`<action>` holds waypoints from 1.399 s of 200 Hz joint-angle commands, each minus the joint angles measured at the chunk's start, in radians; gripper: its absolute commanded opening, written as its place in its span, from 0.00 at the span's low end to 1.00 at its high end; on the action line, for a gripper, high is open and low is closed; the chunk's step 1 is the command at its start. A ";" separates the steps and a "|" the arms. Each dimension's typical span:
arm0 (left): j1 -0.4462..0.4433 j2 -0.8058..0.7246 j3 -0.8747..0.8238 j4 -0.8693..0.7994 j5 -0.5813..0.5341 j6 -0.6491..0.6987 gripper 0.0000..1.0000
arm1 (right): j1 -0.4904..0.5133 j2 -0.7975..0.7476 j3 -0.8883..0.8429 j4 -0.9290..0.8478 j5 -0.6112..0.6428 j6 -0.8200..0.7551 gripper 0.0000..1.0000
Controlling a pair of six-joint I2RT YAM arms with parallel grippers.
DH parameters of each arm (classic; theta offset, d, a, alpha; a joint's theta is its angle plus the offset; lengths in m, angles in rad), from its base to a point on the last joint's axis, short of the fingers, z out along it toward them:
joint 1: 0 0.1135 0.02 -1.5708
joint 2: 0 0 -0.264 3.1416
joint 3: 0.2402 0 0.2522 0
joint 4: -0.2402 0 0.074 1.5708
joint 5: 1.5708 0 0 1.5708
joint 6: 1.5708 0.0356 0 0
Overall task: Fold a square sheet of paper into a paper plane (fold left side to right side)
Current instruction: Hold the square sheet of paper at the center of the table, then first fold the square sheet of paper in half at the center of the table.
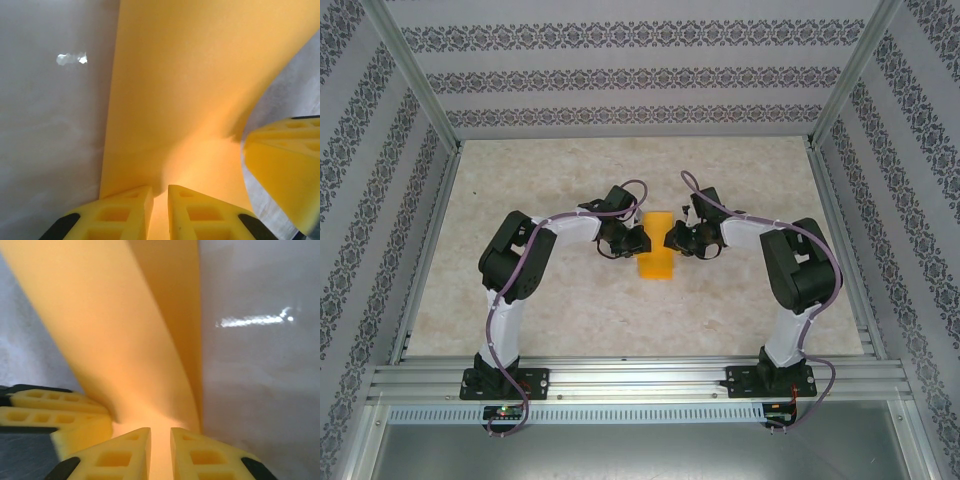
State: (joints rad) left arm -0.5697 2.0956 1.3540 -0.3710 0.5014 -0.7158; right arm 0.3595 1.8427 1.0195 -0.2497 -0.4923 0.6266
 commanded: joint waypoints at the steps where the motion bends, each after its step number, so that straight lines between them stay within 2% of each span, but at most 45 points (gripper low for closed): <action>1: 0.004 0.043 -0.041 -0.025 -0.056 0.022 0.19 | 0.001 -0.049 0.065 0.015 -0.037 -0.001 0.19; 91: -0.009 0.053 -0.029 -0.037 -0.065 0.028 0.19 | 0.030 0.136 0.193 0.081 -0.048 0.068 0.18; 131: -0.015 0.050 -0.023 -0.049 -0.068 0.050 0.19 | 0.030 0.180 0.206 0.044 0.009 0.046 0.18; 184: -0.021 0.018 -0.047 -0.065 -0.053 0.126 0.19 | 0.021 0.234 0.217 -0.012 0.061 0.027 0.18; 215: -0.026 -0.013 -0.103 -0.013 0.009 0.162 0.19 | 0.019 0.245 0.208 -0.019 0.070 0.028 0.17; 280: -0.062 -0.067 -0.163 -0.005 0.034 0.263 0.20 | 0.019 0.251 0.203 -0.021 0.075 0.032 0.17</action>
State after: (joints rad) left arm -0.5964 2.0380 1.2469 -0.2638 0.5110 -0.5179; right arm 0.3843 2.0415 1.2240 -0.2363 -0.4911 0.6792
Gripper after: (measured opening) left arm 0.195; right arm 0.174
